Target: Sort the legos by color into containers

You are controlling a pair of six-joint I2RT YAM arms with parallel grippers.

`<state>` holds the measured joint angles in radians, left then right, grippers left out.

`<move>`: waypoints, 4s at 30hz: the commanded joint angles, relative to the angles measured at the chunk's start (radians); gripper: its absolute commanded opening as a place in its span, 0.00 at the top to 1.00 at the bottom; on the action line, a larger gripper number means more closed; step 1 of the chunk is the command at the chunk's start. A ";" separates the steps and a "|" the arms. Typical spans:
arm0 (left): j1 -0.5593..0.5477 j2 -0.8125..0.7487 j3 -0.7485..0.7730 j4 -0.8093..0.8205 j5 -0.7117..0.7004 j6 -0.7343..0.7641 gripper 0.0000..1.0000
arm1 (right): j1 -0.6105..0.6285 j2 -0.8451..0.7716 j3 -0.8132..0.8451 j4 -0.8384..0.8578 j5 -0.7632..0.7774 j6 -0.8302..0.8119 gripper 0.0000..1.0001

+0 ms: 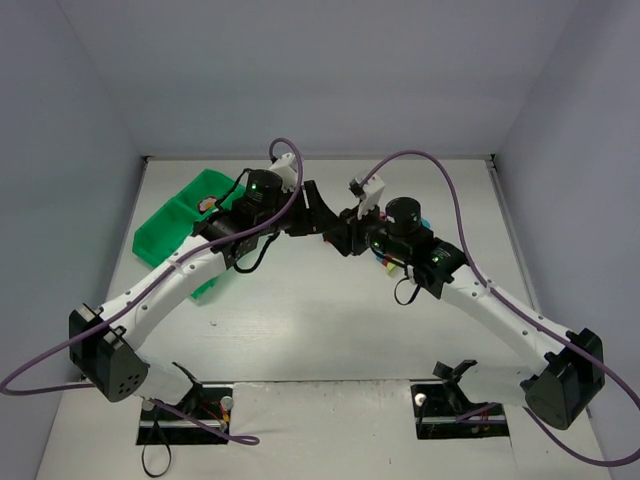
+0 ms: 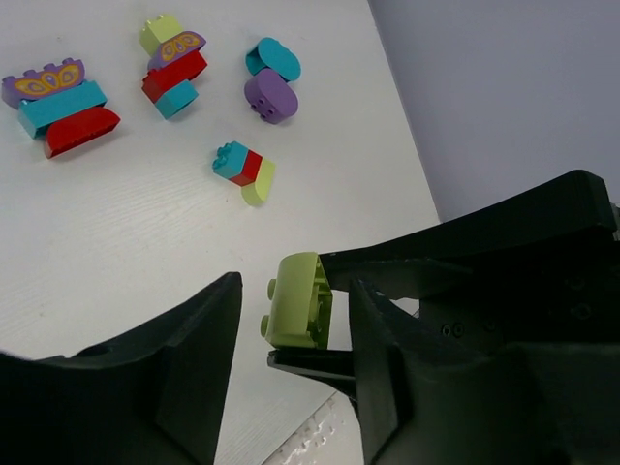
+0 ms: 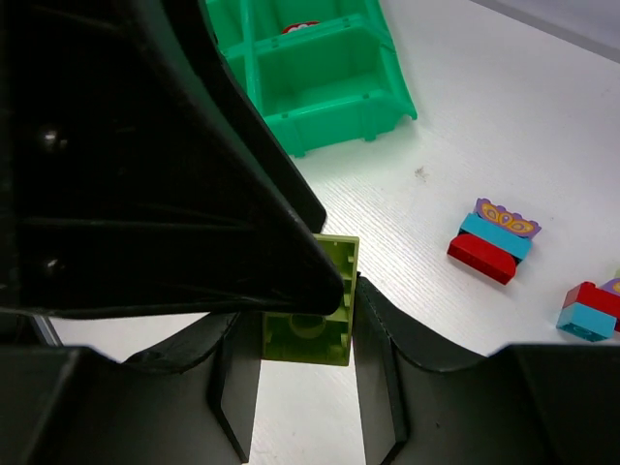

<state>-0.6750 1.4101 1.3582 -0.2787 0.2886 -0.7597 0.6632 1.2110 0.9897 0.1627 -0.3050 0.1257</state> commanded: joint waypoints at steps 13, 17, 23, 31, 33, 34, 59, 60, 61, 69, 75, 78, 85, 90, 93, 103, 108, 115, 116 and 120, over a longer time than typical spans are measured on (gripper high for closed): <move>-0.014 -0.049 -0.013 0.066 0.014 -0.010 1.00 | 0.010 -0.036 0.003 0.098 0.010 -0.001 0.78; -0.002 -0.088 -0.013 -0.013 -0.092 0.074 1.00 | 0.010 -0.031 -0.008 0.081 0.046 0.003 0.31; 0.095 -0.173 -0.045 -0.148 -0.308 0.197 1.00 | 0.007 -0.028 -0.017 0.015 0.162 0.017 0.15; 0.425 -0.215 -0.191 -0.232 -0.471 0.237 1.00 | -0.004 -0.045 -0.048 -0.069 0.443 0.110 0.14; 0.498 -0.200 -0.212 -0.203 -0.476 0.246 1.00 | -0.008 -0.039 -0.049 -0.092 0.498 0.130 0.16; 0.517 -0.176 -0.223 -0.189 -0.476 0.249 0.99 | -0.010 -0.036 -0.052 -0.097 0.506 0.146 0.16; 0.623 -0.016 -0.202 -0.135 -0.396 0.254 0.39 | -0.402 0.117 -0.049 -0.249 0.529 0.385 0.20; 0.615 -0.045 -0.203 -0.137 -0.381 0.253 0.38 | -0.416 0.136 -0.043 -0.250 0.524 0.391 0.19; 0.611 -0.062 -0.205 -0.143 -0.364 0.252 0.37 | -0.427 0.159 -0.025 -0.255 0.515 0.391 0.17; 0.557 -0.181 -0.229 -0.203 -0.218 0.253 0.36 | -0.471 0.412 0.076 -0.241 0.460 0.229 0.07; 0.500 -0.214 -0.208 -0.269 -0.218 0.295 0.36 | -0.490 0.512 0.082 -0.138 0.432 0.109 0.07; 0.483 -0.218 -0.192 -0.286 -0.215 0.307 0.36 | -0.496 0.556 0.096 -0.115 0.420 0.059 0.07; 0.462 -0.221 -0.174 -0.304 -0.209 0.315 0.36 | -0.525 0.624 0.109 -0.065 0.337 -0.011 0.13; 0.443 -0.218 -0.165 -0.309 -0.194 0.323 0.36 | -0.533 0.636 0.098 -0.029 0.275 -0.046 0.35; 0.433 -0.211 -0.162 -0.295 -0.169 0.326 0.36 | -0.533 0.628 0.078 -0.008 0.235 -0.043 0.55; 0.402 -0.152 -0.053 -0.263 -0.028 0.247 0.36 | -0.467 0.324 -0.008 0.035 0.201 -0.069 1.00; 0.347 -0.120 0.027 -0.194 0.049 0.169 0.36 | -0.346 0.152 -0.014 0.058 0.093 -0.116 1.00; 0.250 -0.051 0.104 -0.065 0.148 0.056 0.30 | -0.134 0.036 -0.011 0.092 -0.020 -0.141 1.00; 0.241 -0.045 0.105 -0.033 0.174 0.045 0.30 | -0.096 0.032 -0.008 0.095 -0.028 -0.143 1.00; 0.198 -0.011 0.120 -0.005 0.207 0.014 0.30 | -0.021 0.033 0.021 0.087 -0.039 -0.152 1.00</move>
<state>-0.4549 1.3964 1.4220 -0.3920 0.4347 -0.6914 0.6060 1.2694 0.9577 0.1833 -0.3073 -0.0048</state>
